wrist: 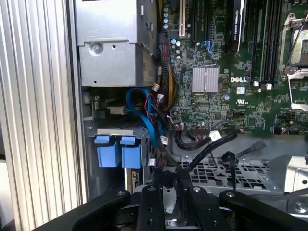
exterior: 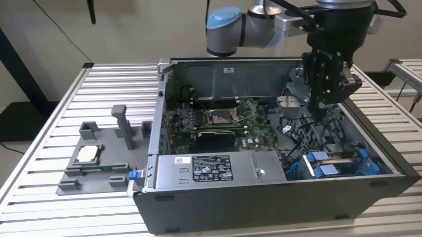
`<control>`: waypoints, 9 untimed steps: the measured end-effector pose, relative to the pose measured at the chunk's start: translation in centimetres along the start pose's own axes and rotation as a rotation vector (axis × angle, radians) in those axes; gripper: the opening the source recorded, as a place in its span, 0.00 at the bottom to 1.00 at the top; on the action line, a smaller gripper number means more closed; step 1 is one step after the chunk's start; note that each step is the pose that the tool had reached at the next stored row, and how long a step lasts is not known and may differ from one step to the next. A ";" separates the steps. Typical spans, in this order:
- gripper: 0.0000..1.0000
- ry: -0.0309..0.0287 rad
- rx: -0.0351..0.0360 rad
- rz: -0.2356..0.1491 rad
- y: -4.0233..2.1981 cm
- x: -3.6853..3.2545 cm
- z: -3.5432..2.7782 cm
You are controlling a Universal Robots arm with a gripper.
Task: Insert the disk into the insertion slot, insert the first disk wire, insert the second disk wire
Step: 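Insert the second disk wire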
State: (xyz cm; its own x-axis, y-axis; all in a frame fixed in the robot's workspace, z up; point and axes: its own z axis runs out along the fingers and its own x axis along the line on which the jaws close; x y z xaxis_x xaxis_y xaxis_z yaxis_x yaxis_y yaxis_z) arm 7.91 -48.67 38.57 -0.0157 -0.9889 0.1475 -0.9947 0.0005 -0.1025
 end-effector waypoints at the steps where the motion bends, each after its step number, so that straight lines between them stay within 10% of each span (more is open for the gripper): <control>1: 0.27 0.0099 0.0016 -0.001 0.10 -0.15 0.02; 6: 0.27 0.0658 0.0083 -0.006 0.41 -0.20 0.12; 9: 0.27 0.0733 0.0208 -0.004 0.62 -0.35 0.39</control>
State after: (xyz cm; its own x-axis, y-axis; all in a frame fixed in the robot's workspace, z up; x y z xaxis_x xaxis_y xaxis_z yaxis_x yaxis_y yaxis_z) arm 7.34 -48.38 38.07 -0.0197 -0.9754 0.2195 -0.9925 -0.0074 -0.1221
